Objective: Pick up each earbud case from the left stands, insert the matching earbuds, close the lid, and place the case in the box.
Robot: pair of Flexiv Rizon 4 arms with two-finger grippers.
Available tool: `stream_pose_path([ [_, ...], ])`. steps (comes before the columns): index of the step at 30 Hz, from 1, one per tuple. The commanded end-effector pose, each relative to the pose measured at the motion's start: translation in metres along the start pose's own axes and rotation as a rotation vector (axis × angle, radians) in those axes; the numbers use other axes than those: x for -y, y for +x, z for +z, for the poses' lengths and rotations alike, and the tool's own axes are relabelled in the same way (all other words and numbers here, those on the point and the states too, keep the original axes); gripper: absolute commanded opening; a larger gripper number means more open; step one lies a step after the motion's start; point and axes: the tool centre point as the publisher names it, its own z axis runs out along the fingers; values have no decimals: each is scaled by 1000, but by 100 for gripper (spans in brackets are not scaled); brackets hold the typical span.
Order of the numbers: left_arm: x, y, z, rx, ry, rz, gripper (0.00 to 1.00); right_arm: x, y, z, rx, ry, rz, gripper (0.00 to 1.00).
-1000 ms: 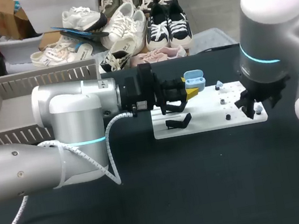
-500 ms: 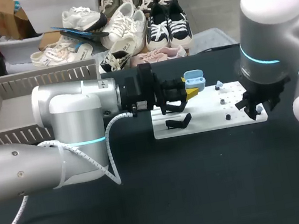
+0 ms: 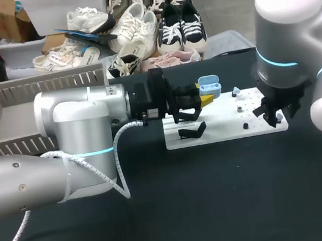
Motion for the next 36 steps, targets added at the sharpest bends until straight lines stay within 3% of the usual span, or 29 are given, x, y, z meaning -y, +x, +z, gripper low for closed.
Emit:
stream_pose_path([
  [1,1,0,-1,2,-4,2,0,-1,-3,0,-11,3,-7,46],
  [36,1,0,-1,2,-4,2,0,1,-1,4,-36,11,-25,41],
])
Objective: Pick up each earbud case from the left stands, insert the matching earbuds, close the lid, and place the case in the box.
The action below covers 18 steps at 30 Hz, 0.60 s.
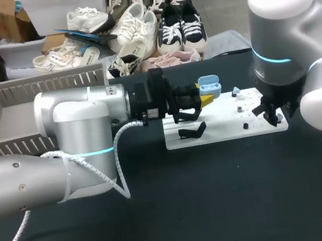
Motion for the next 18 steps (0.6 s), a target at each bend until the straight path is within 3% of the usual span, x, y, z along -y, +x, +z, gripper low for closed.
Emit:
stream_pose_path([
  [1,1,0,-1,2,-4,2,0,-1,2,1,2,2,6,40],
  [4,1,0,-1,2,-4,2,0,-2,3,1,1,3,10,35],
  [15,1,0,-1,2,-4,2,0,-4,2,2,0,-1,19,34],
  [18,1,0,-1,2,-4,2,0,-5,1,2,1,-2,20,29],
])
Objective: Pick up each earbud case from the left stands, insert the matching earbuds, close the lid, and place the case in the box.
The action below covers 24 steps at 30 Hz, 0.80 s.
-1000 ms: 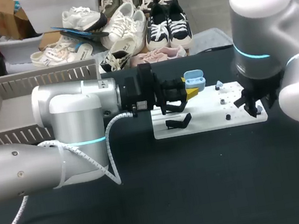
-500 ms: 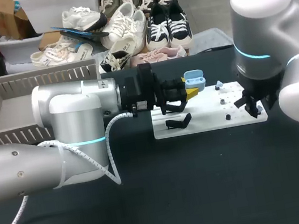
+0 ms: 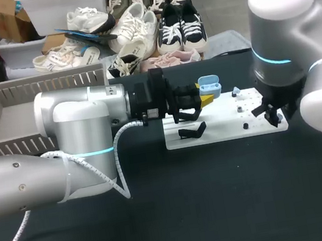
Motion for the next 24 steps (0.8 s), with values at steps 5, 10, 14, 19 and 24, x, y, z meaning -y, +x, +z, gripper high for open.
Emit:
stream_pose_path([
  [5,1,0,-1,2,-4,2,0,-3,-1,0,4,4,5,28],
  [10,1,0,-1,2,-4,2,0,-3,-1,0,1,6,6,26],
  [14,1,0,-1,2,-4,2,0,-3,-1,0,-1,6,9,21],
  [19,1,0,-1,2,-4,2,0,-3,-1,1,-2,4,11,20],
  [24,1,0,-1,2,-4,2,0,-2,-1,2,-3,2,13,13],
])
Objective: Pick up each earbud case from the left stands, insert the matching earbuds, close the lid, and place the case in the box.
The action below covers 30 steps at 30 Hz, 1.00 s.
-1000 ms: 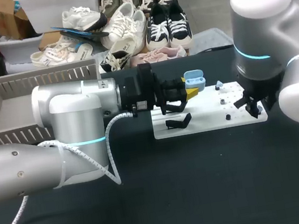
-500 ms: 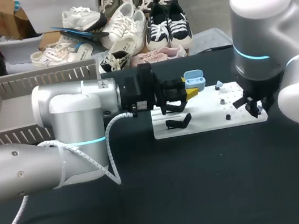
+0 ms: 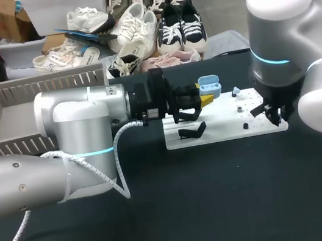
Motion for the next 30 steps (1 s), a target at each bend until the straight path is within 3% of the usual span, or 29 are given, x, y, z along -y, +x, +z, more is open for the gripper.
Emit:
stream_pose_path([
  [1,1,0,-1,2,-4,2,0,0,0,1,0,2,4,9],
  [4,1,0,-1,2,-4,2,0,1,1,1,0,1,8,0],
  [21,1,0,-1,2,-4,2,0,-9,10,-28,14,-3,-3,0],
  [25,1,0,-1,2,-4,2,0,-14,12,-32,35,-46,-33,0],
  [27,1,0,-1,2,-4,2,0,-13,11,-35,74,-114,-52,0],
  [30,1,0,-1,2,-4,2,0,-13,11,-35,74,-114,-52,0],
])
